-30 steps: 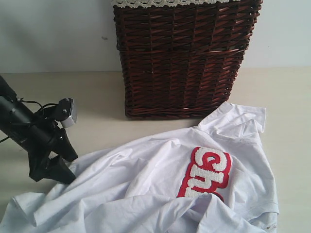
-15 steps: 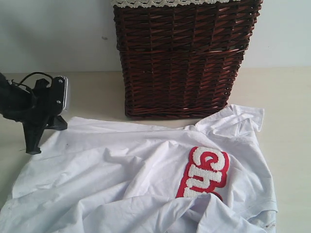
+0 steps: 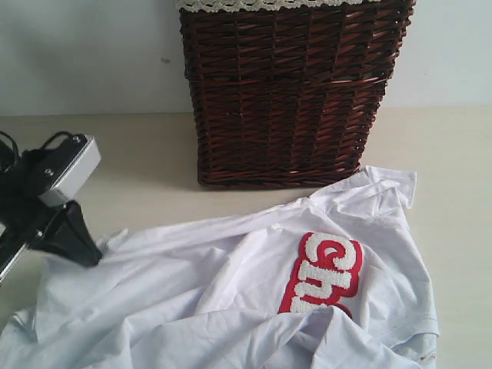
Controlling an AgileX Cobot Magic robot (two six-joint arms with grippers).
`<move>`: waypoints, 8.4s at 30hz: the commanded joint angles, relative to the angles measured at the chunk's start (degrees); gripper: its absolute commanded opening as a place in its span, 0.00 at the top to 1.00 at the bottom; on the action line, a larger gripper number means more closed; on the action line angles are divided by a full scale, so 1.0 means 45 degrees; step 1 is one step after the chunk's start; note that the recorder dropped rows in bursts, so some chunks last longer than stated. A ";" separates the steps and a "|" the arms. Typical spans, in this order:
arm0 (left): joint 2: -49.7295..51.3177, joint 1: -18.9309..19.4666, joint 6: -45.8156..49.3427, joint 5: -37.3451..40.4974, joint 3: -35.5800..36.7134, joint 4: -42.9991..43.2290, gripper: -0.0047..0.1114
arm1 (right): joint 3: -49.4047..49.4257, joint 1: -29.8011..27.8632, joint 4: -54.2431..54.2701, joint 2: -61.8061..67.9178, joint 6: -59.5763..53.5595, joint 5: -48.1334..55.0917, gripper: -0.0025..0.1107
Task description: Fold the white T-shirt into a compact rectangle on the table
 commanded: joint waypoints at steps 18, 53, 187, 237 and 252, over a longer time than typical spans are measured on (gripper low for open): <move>-0.1419 -0.0068 -0.1507 -0.0214 0.2128 -0.0554 0.12 | 0.0053 0.0031 -0.0064 0.0031 -0.0017 0.0017 0.98; 0.0192 0.0083 0.0398 -0.3005 0.2978 -0.1495 0.52 | 0.0053 0.0031 -0.0064 0.0031 -0.0017 0.0017 0.98; 0.3411 0.1302 -0.1469 -1.2718 -0.0724 -0.1118 0.96 | 0.0053 0.0031 -0.0064 0.0031 -0.0017 0.0017 0.98; -1.9463 0.1629 -0.5958 -1.1523 1.1067 -1.1799 0.29 | 0.0053 0.0031 -0.0064 0.0031 -0.0017 0.0017 0.98; -2.2261 0.1629 -0.5957 -1.1472 1.2915 -1.1799 0.29 | 0.0053 0.0031 -0.0064 0.0031 -0.0017 0.0017 0.98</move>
